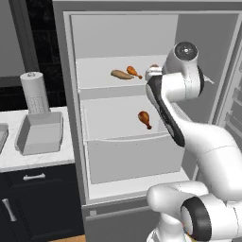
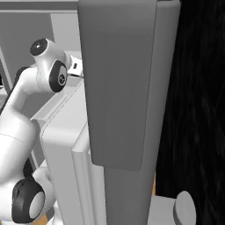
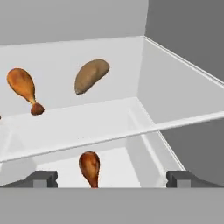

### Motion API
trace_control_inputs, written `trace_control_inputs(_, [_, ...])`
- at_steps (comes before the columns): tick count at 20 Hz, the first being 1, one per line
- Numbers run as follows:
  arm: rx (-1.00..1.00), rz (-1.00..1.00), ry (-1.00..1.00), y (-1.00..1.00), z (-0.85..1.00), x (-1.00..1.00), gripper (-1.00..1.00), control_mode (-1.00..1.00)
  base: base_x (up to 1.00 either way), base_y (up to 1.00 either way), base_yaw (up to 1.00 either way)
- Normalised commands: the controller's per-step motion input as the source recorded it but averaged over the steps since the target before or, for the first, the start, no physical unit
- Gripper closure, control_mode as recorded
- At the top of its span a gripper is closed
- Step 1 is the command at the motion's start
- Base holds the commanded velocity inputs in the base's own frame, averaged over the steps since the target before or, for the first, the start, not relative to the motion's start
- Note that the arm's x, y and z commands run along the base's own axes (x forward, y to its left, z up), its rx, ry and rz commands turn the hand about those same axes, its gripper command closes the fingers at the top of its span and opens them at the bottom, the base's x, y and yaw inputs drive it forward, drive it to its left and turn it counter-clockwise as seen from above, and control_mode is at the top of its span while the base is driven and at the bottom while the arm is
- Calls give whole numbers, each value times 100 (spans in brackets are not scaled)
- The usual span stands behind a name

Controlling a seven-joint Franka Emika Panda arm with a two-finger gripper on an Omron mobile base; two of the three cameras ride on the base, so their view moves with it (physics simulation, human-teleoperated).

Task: Place one sweet potato and one chicken drumstick in each tupperware on the nearby counter, to pack two identical lunches.

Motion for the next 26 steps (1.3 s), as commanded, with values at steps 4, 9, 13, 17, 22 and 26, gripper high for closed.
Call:
trace_control_inputs(4, [13,-14,2,-14,3,88,-100,-100,0,0,0])
trace_control_inputs(9, [5,-2,8,-1,5,64,-100,-100,0,0,0])
trace_control_inputs(13, [0,0,6,0,0,68,-100,-100,0,0,0])
trace_control_inputs(17, [0,0,0,-1,-3,76,-100,-100,0,0,0])
trace_control_inputs(22, [0,0,0,0,-12,82,-100,-100,0,0,0])
trace_control_inputs(26, [0,0,2,0,-18,67,-100,-100,0,0,0])
